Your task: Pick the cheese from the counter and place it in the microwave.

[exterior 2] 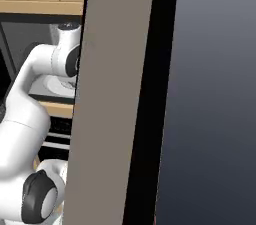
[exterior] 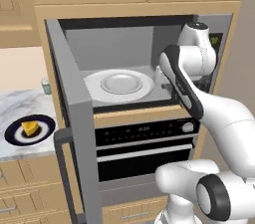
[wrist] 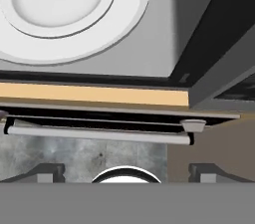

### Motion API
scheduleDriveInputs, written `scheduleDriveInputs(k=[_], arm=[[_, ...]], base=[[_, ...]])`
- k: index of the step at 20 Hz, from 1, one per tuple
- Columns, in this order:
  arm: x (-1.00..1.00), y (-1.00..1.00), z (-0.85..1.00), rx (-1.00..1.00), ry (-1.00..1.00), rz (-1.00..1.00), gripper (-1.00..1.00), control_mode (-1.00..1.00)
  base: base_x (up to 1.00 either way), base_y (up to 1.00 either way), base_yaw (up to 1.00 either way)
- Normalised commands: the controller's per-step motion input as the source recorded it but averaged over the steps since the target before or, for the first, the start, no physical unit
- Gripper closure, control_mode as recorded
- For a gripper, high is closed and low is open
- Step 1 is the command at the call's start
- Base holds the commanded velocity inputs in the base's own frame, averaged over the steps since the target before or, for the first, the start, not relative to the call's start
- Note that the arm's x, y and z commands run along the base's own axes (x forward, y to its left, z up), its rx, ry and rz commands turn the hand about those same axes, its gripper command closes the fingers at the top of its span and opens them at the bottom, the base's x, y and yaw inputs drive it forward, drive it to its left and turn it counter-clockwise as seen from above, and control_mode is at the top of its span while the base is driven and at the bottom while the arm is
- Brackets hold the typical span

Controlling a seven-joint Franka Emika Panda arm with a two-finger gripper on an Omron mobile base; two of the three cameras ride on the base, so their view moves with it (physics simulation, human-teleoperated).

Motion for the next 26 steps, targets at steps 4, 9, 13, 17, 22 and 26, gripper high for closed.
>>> scheduleDriveInputs(k=[4, 9, 13, 17, 22, 26], arm=[[0.00, 0.00, 0.00, 0.00, 0.00, 0.00, -1.00, 1.00], [0.00, 0.00, 0.00, 0.00, 0.00, 0.00, -1.00, 1.00], [0.00, 0.00, 0.00, 0.00, 0.00, 0.00, -1.00, 1.00], [0.00, 0.00, 0.00, 0.00, 0.00, 0.00, -1.00, 1.00], [0.00, 0.00, 0.00, 0.00, 0.00, 0.00, -1.00, 1.00], [0.00, 0.00, 0.00, 0.00, 0.00, 0.00, -1.00, 1.00]], base=[[-0.36, 0.00, 0.04], [-0.57, 0.00, 0.05], [-0.61, 0.00, 0.03], [-0.68, 0.00, 0.04], [-0.65, 0.00, 0.05], [-0.30, 0.13, 0.04]])
